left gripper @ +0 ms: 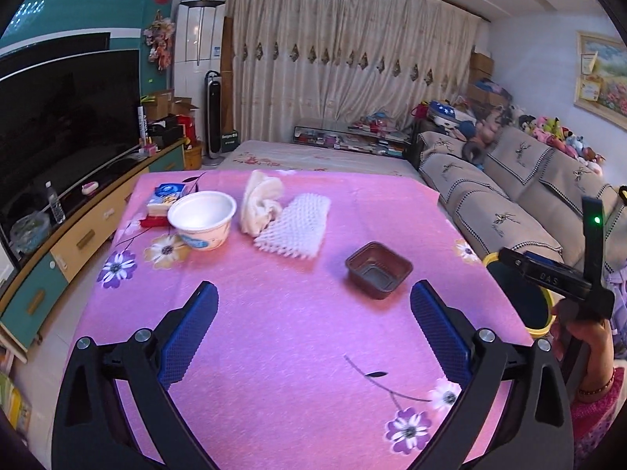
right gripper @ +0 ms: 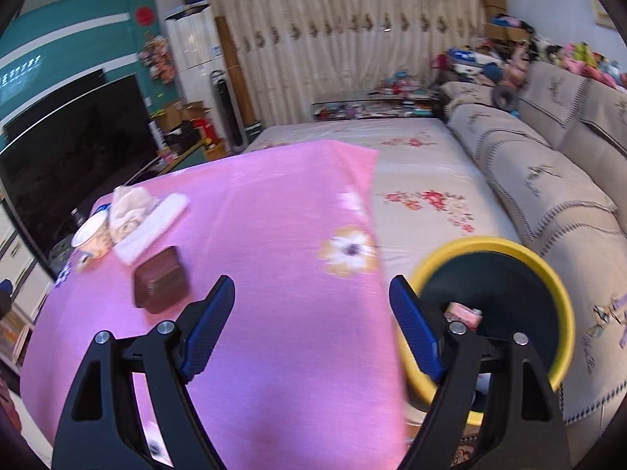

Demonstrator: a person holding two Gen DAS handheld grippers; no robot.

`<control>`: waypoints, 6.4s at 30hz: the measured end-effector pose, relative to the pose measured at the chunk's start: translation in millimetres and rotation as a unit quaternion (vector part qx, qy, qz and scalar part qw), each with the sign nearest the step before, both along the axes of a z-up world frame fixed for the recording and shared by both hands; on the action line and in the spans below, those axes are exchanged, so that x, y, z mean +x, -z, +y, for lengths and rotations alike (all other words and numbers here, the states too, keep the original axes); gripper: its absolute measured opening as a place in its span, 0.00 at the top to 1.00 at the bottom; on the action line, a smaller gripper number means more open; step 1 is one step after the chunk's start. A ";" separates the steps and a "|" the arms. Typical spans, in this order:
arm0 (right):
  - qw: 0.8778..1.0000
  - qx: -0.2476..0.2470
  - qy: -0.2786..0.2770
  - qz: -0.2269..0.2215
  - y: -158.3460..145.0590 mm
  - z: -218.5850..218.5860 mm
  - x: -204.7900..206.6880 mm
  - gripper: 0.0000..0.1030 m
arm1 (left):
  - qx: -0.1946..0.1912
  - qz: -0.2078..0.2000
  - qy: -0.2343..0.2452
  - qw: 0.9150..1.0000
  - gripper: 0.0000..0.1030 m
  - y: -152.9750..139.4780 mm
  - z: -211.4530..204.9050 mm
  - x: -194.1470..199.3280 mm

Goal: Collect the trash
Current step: 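Move both tools back over the table toward the brown tray, then grasp the brown plastic tray rim with the right gripper, then carry the brown tray with the right gripper into the bin and release, then reach the left gripper to the white foam net sleeve and grasp it, then carry the foam net sleeve with the left gripper into the bin and release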

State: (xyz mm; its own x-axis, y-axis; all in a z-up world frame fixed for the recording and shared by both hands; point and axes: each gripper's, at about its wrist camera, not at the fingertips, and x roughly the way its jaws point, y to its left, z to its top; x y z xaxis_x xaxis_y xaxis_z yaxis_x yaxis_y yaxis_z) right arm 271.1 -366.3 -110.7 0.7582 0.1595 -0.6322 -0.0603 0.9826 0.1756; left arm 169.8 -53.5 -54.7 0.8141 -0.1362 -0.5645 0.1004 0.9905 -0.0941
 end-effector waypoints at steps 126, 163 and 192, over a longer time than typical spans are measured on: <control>0.979 0.015 0.192 0.065 78.8 -174.2 -17.4 0.70 | 0.072 0.122 0.064 0.988 0.13 78.4 -81.7 202.0; 0.980 0.020 0.191 0.050 69.2 -175.3 -28.9 0.70 | 0.072 0.075 0.156 0.982 0.85 38.2 -128.6 150.9; 0.969 0.004 0.245 0.039 73.7 -248.3 -90.4 0.63 | 0.117 0.145 0.354 0.916 0.85 103.7 -463.9 126.9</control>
State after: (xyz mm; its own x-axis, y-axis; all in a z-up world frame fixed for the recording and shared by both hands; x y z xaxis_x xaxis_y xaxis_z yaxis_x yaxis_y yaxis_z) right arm 180.7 -614.6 -184.5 0.6945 -0.2030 -0.6903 0.4269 0.8885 0.1683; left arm 296.6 -517.4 -158.4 0.3788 -0.4193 -0.8250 0.7305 0.6828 -0.0117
